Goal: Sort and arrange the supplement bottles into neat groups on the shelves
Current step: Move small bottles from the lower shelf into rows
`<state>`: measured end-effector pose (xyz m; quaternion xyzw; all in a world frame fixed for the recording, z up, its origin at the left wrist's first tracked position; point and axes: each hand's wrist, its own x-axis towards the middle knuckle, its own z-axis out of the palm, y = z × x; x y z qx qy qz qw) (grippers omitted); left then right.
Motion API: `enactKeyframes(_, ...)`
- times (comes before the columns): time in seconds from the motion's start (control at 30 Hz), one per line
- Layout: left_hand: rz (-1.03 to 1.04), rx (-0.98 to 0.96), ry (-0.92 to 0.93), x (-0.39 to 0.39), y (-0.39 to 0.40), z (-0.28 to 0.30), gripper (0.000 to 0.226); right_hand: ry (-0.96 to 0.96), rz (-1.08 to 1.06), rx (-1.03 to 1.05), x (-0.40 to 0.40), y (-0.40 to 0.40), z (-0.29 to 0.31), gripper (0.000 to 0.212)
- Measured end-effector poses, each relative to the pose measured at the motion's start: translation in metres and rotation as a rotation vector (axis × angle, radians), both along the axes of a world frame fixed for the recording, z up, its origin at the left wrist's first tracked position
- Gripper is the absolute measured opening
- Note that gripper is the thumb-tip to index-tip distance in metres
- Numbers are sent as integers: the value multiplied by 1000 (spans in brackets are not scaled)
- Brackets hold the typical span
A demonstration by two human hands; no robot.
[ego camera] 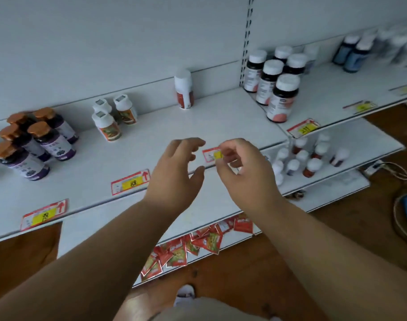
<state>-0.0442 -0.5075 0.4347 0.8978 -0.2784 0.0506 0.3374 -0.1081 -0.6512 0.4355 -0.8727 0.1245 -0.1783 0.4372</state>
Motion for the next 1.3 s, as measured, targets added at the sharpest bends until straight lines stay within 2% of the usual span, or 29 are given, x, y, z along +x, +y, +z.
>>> enactKeyframes(0.2,-129,53,82,-71,-107,-25,47,69,-149,60,-95,-116,-31,27)
enactKeyframes(0.4,-173,169,158,-77,-171,-76,47,158,-205,153,-103,-169,-93,35)
enactKeyframes(0.5,-154,228,193,-49,-190,-135,45,222,-227,216,-81,-179,-156,39)
enactKeyframes(0.67,-96,310,238,22,-212,-268,44,303,-252,320,-25,-181,-295,44)
enactKeyframes(0.87,-61,329,158,108,-226,-377,49,263,-320,381,59,-178,-424,42)
enactKeyframes(1.03,-46,353,76,164,-251,-423,62,208,-338,387,126,-182,-464,44)
enactKeyframes(1.13,-74,341,65,185,-265,-444,62,211,-335,373,158,-187,-477,32)
enactKeyframes(1.2,-94,285,59,195,-268,-455,56,222,-340,390,170,-189,-484,30)
enactKeyframes(1.3,-81,157,114,201,-270,-463,54,196,-343,439,179,-189,-489,41)
